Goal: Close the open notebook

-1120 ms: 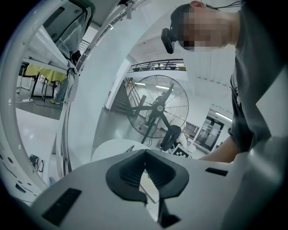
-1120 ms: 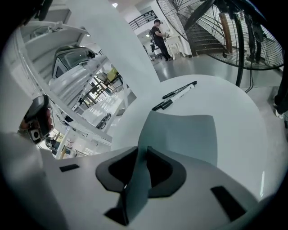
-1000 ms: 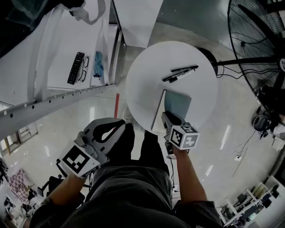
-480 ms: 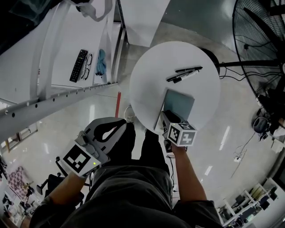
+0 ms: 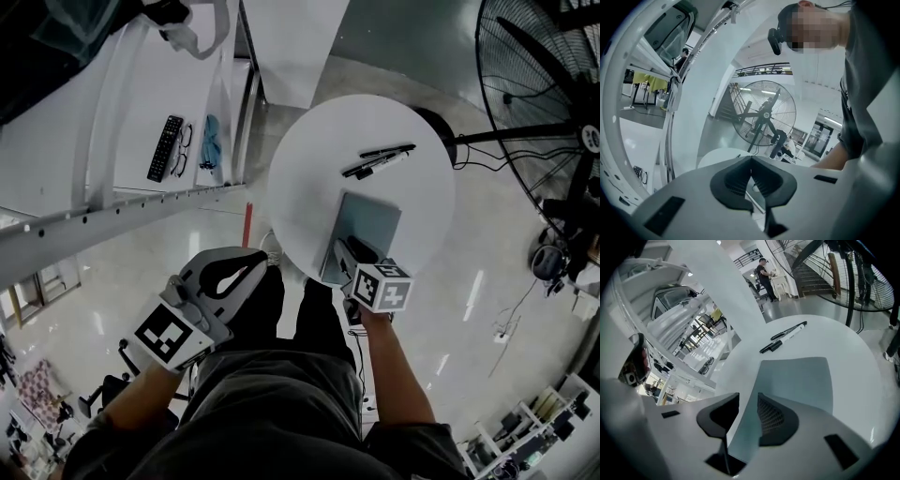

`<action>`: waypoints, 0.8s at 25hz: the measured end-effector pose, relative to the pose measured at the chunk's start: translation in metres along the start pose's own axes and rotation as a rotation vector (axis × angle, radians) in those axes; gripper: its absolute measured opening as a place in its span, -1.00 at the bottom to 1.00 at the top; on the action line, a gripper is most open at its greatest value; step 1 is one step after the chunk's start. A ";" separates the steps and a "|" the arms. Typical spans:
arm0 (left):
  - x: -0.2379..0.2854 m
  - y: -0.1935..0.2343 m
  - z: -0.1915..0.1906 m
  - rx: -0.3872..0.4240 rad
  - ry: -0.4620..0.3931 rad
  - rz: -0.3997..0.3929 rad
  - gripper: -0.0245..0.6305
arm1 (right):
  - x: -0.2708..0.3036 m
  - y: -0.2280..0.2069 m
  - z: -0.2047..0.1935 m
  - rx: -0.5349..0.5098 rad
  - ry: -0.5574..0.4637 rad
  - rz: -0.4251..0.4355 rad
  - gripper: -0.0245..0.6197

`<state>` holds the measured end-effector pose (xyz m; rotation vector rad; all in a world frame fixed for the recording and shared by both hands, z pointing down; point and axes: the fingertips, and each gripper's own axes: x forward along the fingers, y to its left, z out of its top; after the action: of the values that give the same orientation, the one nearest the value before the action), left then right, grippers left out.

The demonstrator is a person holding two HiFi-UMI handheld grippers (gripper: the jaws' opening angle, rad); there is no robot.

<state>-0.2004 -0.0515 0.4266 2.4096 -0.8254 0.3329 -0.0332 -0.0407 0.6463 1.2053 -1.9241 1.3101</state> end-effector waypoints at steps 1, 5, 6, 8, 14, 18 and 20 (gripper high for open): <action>0.001 -0.002 0.003 0.006 -0.003 -0.004 -0.88 | -0.005 0.000 0.004 0.003 -0.016 0.004 -0.51; 0.008 -0.016 0.016 0.033 -0.014 -0.021 -0.88 | -0.029 0.000 0.022 0.005 -0.079 0.020 -0.62; 0.010 -0.020 0.020 0.043 -0.017 -0.025 -0.88 | -0.035 0.000 0.027 0.004 -0.095 0.025 -0.65; 0.014 -0.029 0.029 0.064 -0.024 -0.033 -0.88 | -0.048 0.001 0.037 0.001 -0.128 0.037 -0.71; 0.021 -0.049 0.057 0.128 -0.046 -0.049 -0.88 | -0.086 0.009 0.064 -0.013 -0.214 0.079 -0.81; 0.024 -0.062 0.075 0.171 -0.051 -0.055 -0.88 | -0.112 0.018 0.084 -0.038 -0.272 0.110 -0.83; 0.026 -0.068 0.083 0.193 -0.056 -0.058 -0.88 | -0.126 0.023 0.094 -0.064 -0.299 0.125 -0.84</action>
<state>-0.1335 -0.0687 0.3404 2.6277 -0.7778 0.3372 0.0118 -0.0752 0.4977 1.3290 -2.2658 1.1717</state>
